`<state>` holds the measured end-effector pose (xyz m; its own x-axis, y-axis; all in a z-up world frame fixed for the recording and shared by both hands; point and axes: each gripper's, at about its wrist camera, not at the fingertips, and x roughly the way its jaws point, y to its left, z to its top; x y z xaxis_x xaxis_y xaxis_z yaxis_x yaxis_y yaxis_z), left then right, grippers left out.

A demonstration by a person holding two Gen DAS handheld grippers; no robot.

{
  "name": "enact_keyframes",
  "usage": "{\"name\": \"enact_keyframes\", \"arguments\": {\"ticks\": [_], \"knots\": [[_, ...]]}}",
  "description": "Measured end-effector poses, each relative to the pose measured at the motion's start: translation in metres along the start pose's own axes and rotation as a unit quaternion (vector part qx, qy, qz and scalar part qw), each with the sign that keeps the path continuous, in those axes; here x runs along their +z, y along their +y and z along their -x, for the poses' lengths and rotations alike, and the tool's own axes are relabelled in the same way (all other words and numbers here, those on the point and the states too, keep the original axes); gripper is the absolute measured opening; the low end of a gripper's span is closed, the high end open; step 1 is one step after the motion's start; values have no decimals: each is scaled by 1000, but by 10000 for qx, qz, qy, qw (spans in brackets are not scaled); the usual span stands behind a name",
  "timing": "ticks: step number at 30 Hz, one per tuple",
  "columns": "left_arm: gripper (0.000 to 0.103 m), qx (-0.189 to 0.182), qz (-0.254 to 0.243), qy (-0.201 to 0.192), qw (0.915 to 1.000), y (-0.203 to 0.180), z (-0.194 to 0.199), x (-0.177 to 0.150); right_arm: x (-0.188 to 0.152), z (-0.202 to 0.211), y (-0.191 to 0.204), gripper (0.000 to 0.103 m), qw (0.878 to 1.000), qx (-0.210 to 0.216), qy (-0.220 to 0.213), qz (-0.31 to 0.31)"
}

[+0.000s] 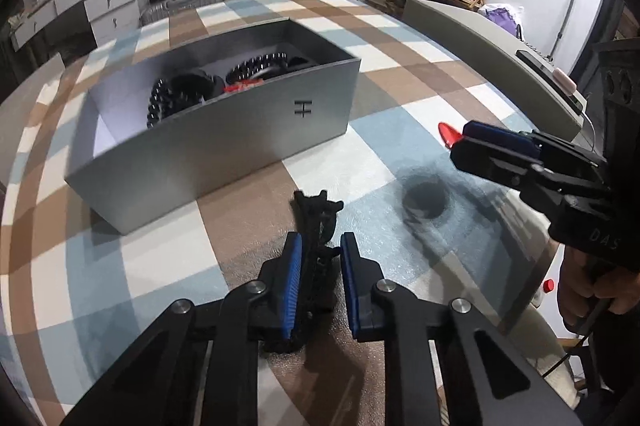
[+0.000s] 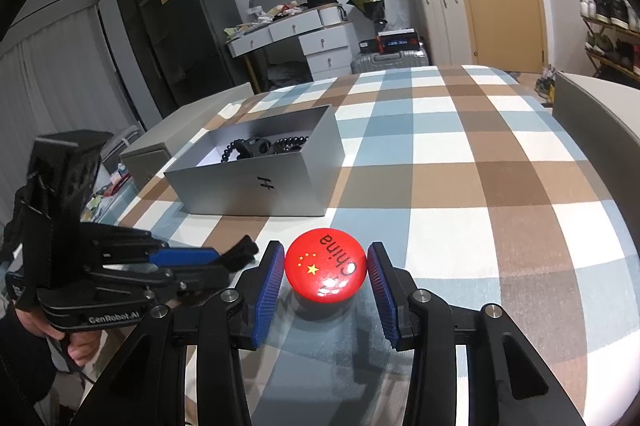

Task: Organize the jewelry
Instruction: 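Carry the red badge and comb clip into the grey box and release them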

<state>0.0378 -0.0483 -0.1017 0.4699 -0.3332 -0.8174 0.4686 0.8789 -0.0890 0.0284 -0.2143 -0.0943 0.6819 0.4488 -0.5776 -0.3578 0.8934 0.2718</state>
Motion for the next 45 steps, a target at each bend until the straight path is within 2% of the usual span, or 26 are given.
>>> {"name": "enact_keyframes", "arguments": {"ticks": [9, 17, 23, 31, 38, 45], "knots": [[14, 106, 95, -173, 9997, 4, 11, 5, 2, 2, 2, 42, 10000, 53, -4, -28], [13, 192, 191, -517, 9983, 12, 36, 9, 9, 3, 7, 42, 10000, 0, 19, 1], [13, 347, 223, -864, 9954, 22, 59, 16, 27, 9, 22, 42, 9996, 56, -182, 230], [13, 560, 637, -1345, 9873, 48, 77, 30, 63, 2, 44, 42, 9970, 284, -504, 506], [14, 565, 527, -1199, 9898, 62, 61, 41, 86, -23, 46, 42, 9953, 632, -580, 438], [14, 348, 364, -962, 9941, 63, 43, 55, 98, -49, 40, 42, 9945, 881, -477, 318]]}}
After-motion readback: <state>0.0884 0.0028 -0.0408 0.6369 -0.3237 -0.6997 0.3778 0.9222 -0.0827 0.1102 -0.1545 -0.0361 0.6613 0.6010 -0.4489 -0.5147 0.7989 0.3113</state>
